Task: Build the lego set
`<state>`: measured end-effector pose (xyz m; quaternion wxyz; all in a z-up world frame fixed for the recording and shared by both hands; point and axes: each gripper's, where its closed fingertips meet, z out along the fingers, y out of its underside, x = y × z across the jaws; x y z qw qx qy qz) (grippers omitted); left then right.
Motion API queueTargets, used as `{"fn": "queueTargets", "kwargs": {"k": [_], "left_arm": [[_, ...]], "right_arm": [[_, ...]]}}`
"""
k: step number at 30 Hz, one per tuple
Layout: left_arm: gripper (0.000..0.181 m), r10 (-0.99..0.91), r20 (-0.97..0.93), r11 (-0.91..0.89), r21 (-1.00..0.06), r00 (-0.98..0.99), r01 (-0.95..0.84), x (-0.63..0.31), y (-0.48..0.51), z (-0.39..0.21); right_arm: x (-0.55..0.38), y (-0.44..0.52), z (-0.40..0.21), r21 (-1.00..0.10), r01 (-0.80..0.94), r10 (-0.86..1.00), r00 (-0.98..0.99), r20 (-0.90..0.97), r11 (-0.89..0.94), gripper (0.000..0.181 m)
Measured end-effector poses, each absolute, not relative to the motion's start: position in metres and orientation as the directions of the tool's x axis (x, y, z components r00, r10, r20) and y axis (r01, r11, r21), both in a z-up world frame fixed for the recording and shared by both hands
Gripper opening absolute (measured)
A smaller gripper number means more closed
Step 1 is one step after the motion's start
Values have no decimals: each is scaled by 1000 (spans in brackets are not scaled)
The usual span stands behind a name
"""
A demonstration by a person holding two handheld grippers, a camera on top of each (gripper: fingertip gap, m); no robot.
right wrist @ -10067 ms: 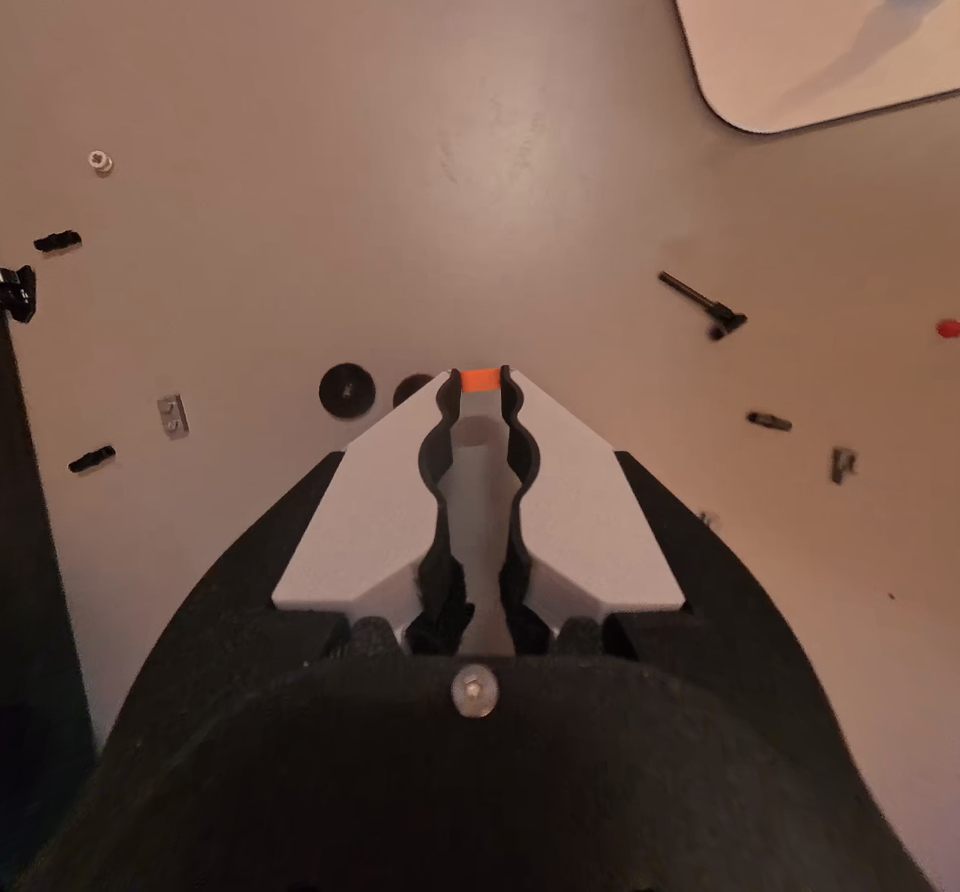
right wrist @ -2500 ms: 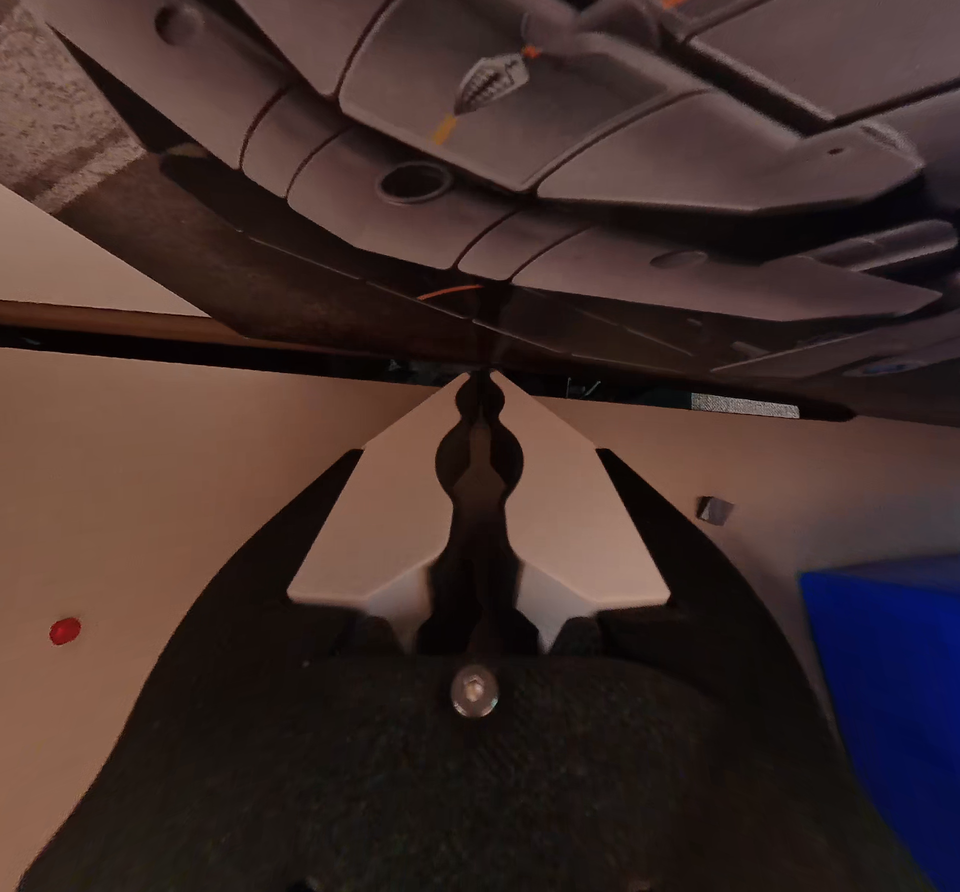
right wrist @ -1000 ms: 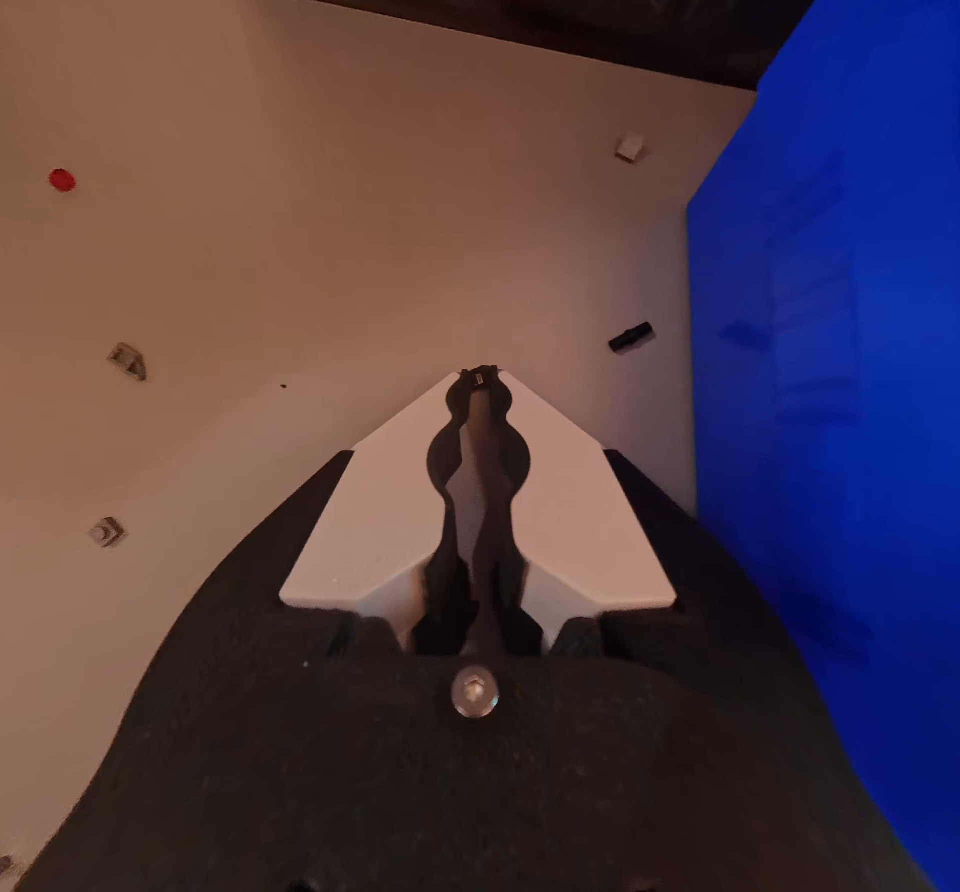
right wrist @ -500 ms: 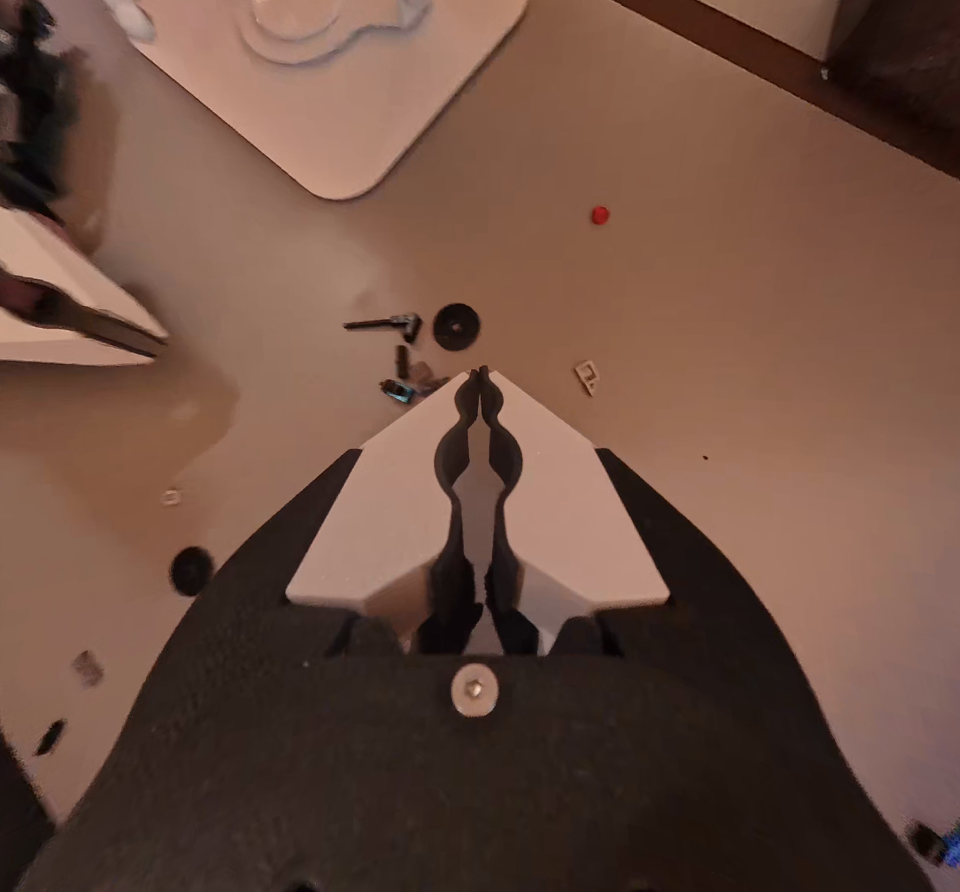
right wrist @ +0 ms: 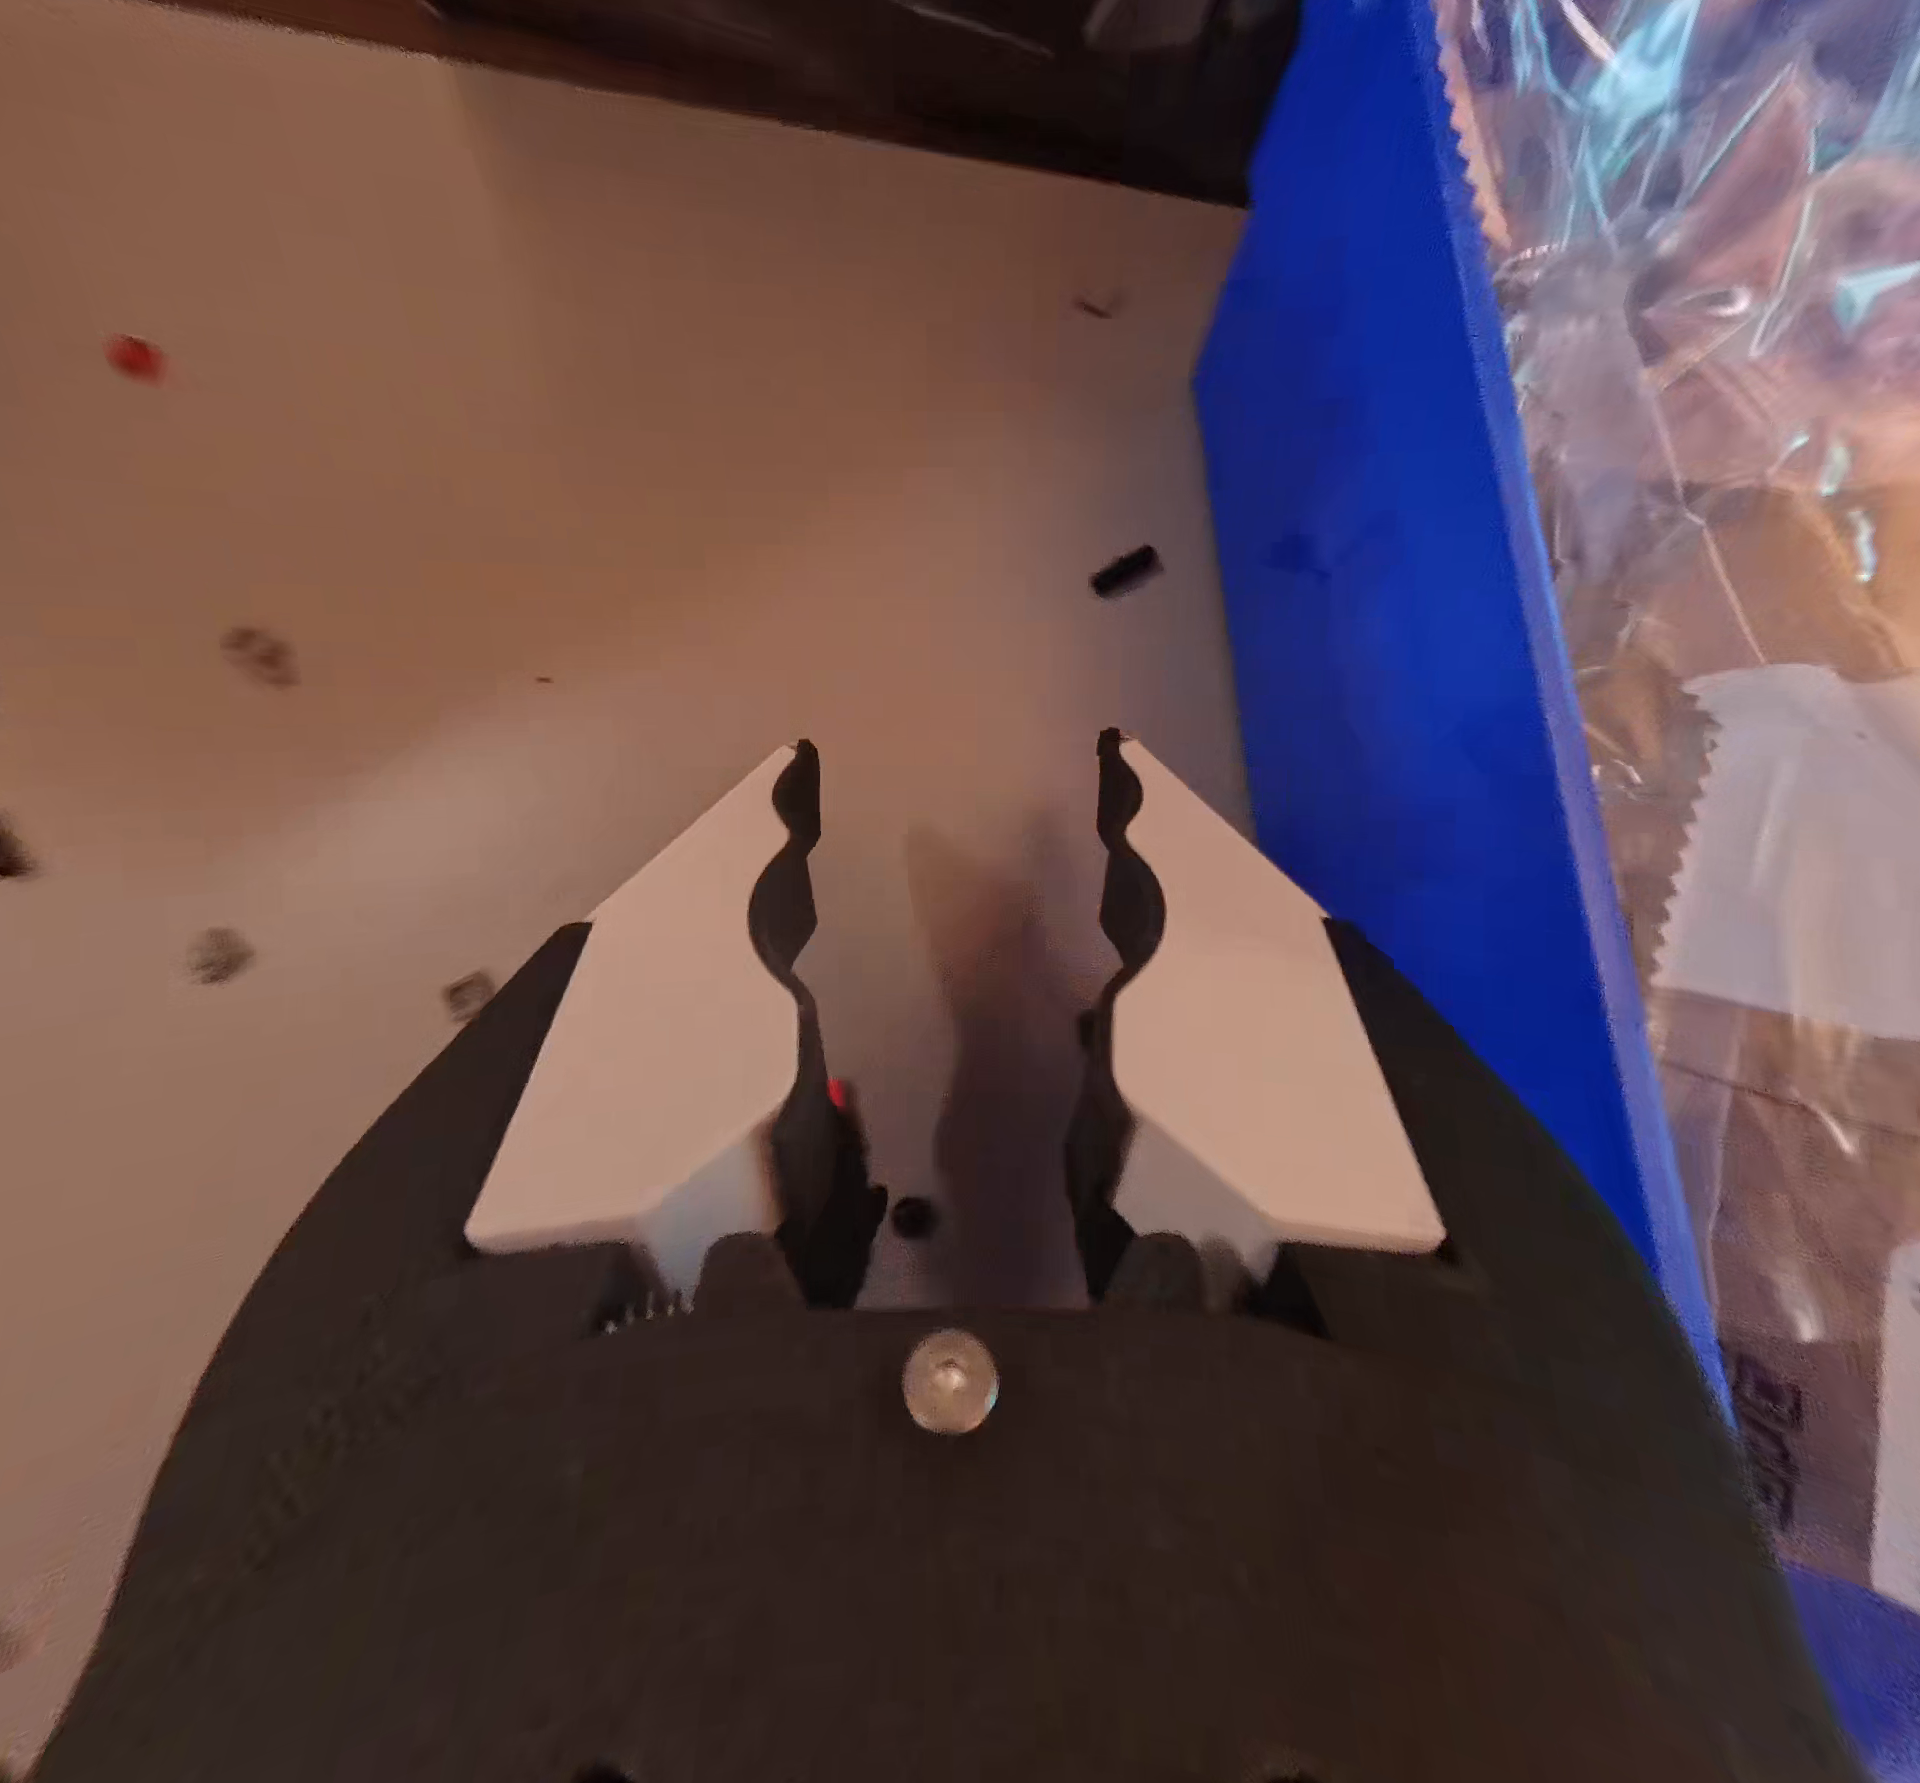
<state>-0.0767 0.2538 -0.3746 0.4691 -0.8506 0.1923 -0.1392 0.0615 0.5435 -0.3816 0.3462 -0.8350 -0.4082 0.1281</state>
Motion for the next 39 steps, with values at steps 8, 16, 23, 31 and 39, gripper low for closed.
{"fn": "queueTargets", "kwargs": {"k": [8, 16, 23, 31, 39], "left_arm": [[4, -461, 59, -485, -852, 885, -196, -76, 253, -375], [4, -464, 59, -481, -855, 884, -196, -76, 253, -374], [4, -467, 61, -478, -857, 882, -194, -76, 253, -373], [4, -468, 63, -477, -858, 881, -192, -76, 253, -373], [4, -468, 60, -479, -855, 882, -196, -76, 253, -374]], "right_arm": [[48, 585, -406, -651, 558, 679, 729, 89, -514, 49], [37, 604, -408, -673, 508, 632, 771, 78, -538, 13], [38, 604, -409, -689, 463, 630, 777, 13, -557, 2], [22, 536, -391, -700, 501, 785, 604, -138, -509, 2], [-45, 380, -390, -674, 703, 973, 143, -180, -228, 2]]}}
